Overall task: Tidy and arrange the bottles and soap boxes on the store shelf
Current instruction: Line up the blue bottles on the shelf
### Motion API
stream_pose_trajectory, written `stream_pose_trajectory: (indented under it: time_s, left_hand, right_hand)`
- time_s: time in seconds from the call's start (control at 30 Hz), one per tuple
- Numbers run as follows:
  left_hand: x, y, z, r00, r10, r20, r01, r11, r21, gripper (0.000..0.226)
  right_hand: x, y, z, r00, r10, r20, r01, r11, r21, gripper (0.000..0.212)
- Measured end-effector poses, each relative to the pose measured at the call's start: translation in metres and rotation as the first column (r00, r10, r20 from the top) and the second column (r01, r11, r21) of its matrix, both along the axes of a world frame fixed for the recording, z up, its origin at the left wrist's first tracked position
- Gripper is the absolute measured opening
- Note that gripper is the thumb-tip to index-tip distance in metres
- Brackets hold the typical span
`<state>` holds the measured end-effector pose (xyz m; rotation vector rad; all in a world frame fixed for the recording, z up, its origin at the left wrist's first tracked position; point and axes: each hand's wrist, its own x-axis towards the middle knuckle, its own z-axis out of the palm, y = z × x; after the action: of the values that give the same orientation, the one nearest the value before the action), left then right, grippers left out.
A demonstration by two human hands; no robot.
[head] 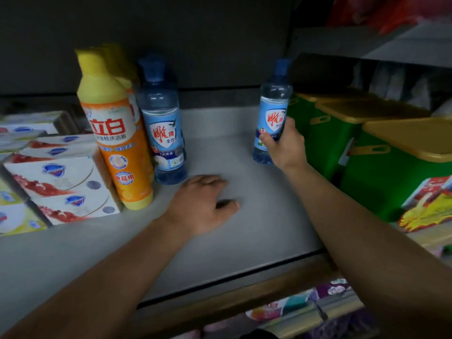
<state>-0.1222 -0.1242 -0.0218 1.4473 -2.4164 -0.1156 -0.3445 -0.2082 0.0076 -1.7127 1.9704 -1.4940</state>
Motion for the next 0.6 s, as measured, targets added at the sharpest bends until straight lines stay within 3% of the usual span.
stream_pose_trajectory:
  time_s: [0.3,0.6]
  left_hand:
    - [0.005,-0.003,0.006,0.999,-0.038,-0.003,0.039,0.991,0.125,0.084]
    - [0.005,-0.004,0.006,1.000,-0.028,0.011,0.026,0.989,0.148,0.087]
  right_hand:
    - [-0.016,-0.068,-0.001,0.999,-0.017,0.035,0.014,0.998,0.069,0.051]
    - [-0.014,-0.099,0.001,0.999,-0.014,0.033,0.011,0.997,0.082,0.054]
